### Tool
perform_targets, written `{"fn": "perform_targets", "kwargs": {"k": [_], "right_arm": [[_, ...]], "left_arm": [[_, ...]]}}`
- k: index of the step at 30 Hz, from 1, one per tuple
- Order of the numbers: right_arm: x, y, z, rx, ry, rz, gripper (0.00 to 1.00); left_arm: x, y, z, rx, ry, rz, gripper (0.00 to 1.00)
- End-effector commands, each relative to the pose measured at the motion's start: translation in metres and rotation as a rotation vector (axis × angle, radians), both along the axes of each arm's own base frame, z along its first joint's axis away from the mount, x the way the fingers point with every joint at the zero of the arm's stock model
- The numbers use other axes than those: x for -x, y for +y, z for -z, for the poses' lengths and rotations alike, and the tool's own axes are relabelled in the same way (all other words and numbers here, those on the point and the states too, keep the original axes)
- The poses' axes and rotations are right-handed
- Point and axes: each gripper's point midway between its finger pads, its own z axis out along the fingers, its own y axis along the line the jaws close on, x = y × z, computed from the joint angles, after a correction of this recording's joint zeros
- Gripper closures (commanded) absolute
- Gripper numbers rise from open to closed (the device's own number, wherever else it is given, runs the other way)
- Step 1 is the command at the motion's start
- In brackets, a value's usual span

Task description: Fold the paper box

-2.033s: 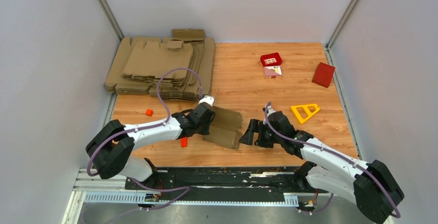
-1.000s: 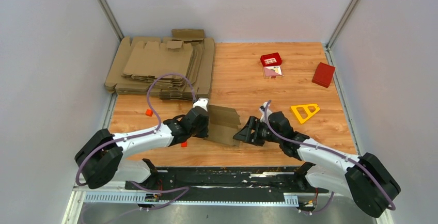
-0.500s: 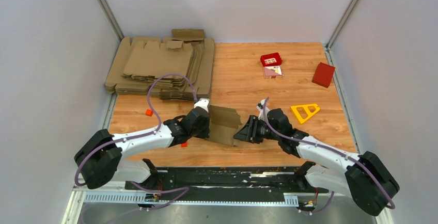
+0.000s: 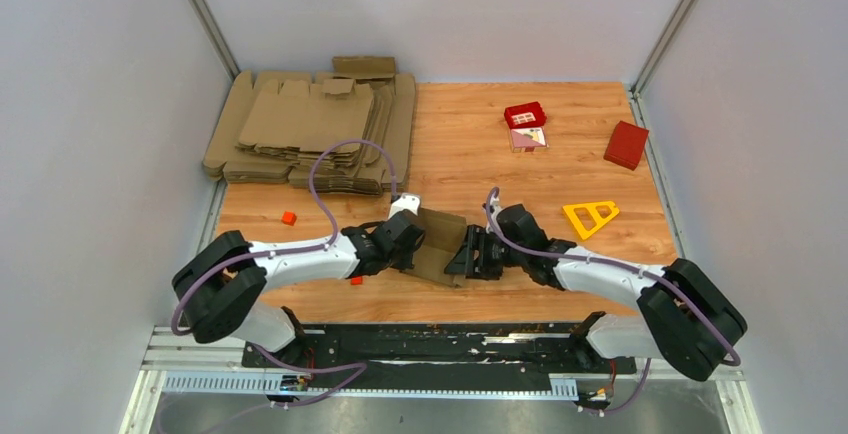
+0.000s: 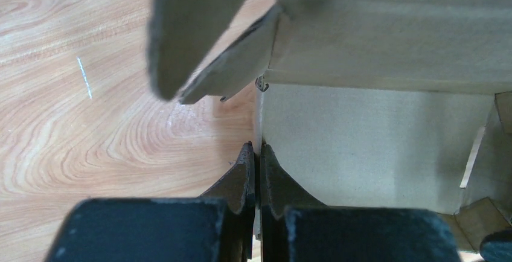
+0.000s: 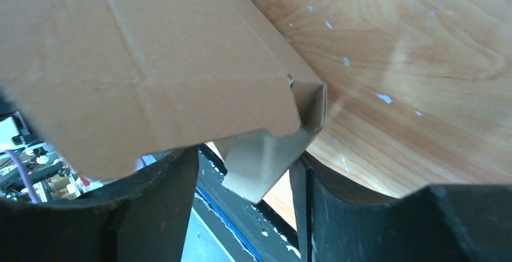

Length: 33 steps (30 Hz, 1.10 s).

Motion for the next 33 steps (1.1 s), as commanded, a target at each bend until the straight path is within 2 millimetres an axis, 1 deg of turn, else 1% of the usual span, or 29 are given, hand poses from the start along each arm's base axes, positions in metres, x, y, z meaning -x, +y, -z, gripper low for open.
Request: {"fn": "perform_targets", "kwargs": {"k": [1, 4, 6, 9, 10, 12, 13, 14, 17, 19, 22, 27, 31, 33], "right_arm": [[-0.004, 0.001, 0.006, 0.04, -0.006, -0.006, 0.42], [-0.002, -0.004, 0.014, 0.06, -0.004, 0.007, 0.39], [-0.002, -0.007, 0.015, 0.06, -0.014, 0.02, 0.4], [-0.002, -0.006, 0.013, 0.044, -0.027, 0.02, 0.59], [-0.002, -0.005, 0.013, 0.041, -0.026, 0.016, 0.64], [-0.002, -0.003, 0.013, 0.039, -0.023, 0.009, 0.69], [-0.003, -0.003, 0.013, 0.037, -0.023, 0.008, 0.7], [-0.003, -0.002, 0.013, 0.035, -0.024, 0.007, 0.69], [-0.004, -0.001, 0.01, 0.034, -0.035, -0.003, 0.55], [-0.006, -0.003, 0.009, 0.046, -0.049, 0.004, 0.51], [-0.008, -0.009, 0.007, 0.061, -0.069, 0.026, 0.52], [-0.011, -0.015, -0.002, 0.068, -0.109, 0.054, 0.52], [-0.011, -0.016, -0.008, 0.049, -0.134, 0.062, 0.48], [-0.01, -0.015, -0.01, 0.035, -0.137, 0.059, 0.48]], "left_arm": [[-0.011, -0.001, 0.001, -0.037, -0.026, -0.057, 1.0], [-0.013, 0.003, 0.009, -0.071, -0.021, -0.071, 1.0], [-0.013, 0.002, 0.011, -0.072, -0.017, -0.072, 1.0], [-0.012, 0.0, 0.013, -0.065, -0.014, -0.066, 1.0], [-0.012, 0.0, 0.013, -0.065, -0.013, -0.064, 1.0], [-0.012, -0.001, 0.013, -0.066, -0.012, -0.06, 1.0], [-0.012, -0.002, 0.013, -0.068, -0.012, -0.057, 1.0], [-0.012, -0.002, 0.013, -0.067, -0.013, -0.057, 1.0], [-0.011, -0.002, 0.014, -0.075, -0.009, -0.05, 1.0], [-0.011, -0.002, 0.014, -0.08, -0.01, -0.048, 1.0], [-0.011, -0.002, 0.013, -0.084, -0.011, -0.047, 1.0], [-0.011, -0.002, 0.013, -0.085, -0.012, -0.043, 1.0], [-0.011, -0.003, 0.015, -0.084, -0.007, -0.039, 1.0], [-0.01, -0.004, 0.014, -0.082, -0.006, -0.037, 1.0]]}}
